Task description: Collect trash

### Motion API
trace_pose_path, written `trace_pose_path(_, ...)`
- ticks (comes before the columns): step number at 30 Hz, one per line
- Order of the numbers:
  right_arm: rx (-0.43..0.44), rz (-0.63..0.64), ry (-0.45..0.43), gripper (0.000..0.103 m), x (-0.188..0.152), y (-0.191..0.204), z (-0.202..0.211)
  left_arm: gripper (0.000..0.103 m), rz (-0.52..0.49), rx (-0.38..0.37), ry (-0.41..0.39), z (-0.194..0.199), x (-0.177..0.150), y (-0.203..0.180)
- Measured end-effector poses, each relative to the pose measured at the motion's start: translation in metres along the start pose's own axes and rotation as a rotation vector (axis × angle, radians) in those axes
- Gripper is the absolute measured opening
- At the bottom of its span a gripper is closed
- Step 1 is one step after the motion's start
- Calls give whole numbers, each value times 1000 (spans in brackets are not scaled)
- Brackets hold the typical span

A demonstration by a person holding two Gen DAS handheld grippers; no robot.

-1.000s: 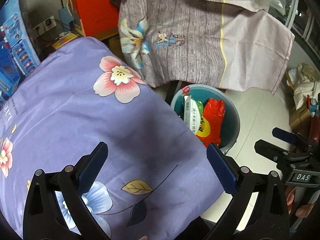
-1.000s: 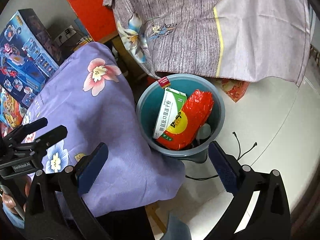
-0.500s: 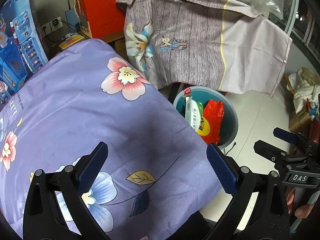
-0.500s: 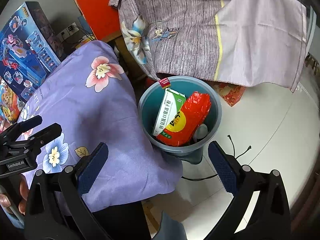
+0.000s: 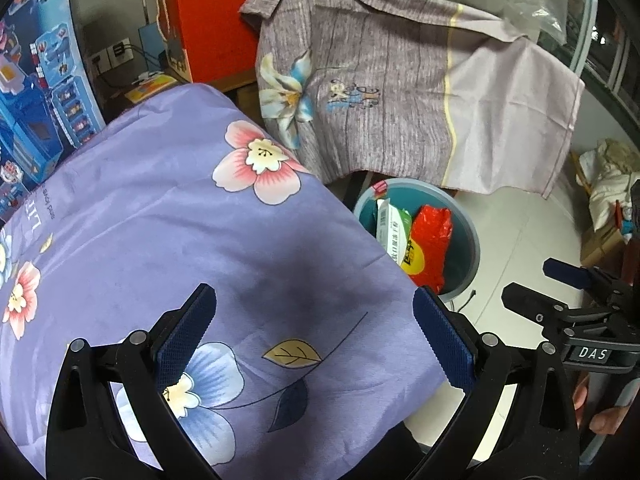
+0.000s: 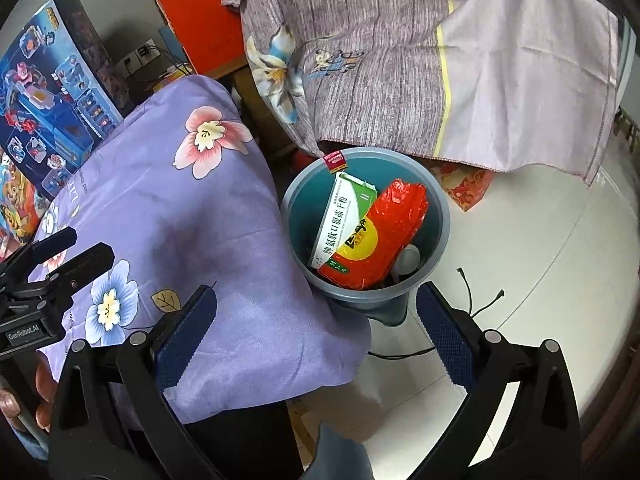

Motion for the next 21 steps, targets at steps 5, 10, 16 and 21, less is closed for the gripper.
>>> trace_pose_path(5,-7,-3,5,96,-1,-2,-2,99,17,3,17,-6,-2,3)
trace_pose_path(10,-13,-4,10,96,-2,-4,-4,99,16,17,25,-8,-4,4)
trace_pose_path(16,-30,4,14,96,-3,-6,-6,99,14,24,34,-10,-5,5)
trace_pose_path(21,-43,9,17,96,-3,-8,-8,99,16,37,43,-12,-7,5)
Point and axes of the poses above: each gripper's, at about its wrist camera, not at the fingertips, and z roughly against the way its jaws point, y to its left, x to its top, the point moved 4 cm from there along -z, roughly the way its jaws point, and after that the axes turned 13 degrees about -y, right-handed, at the moved point
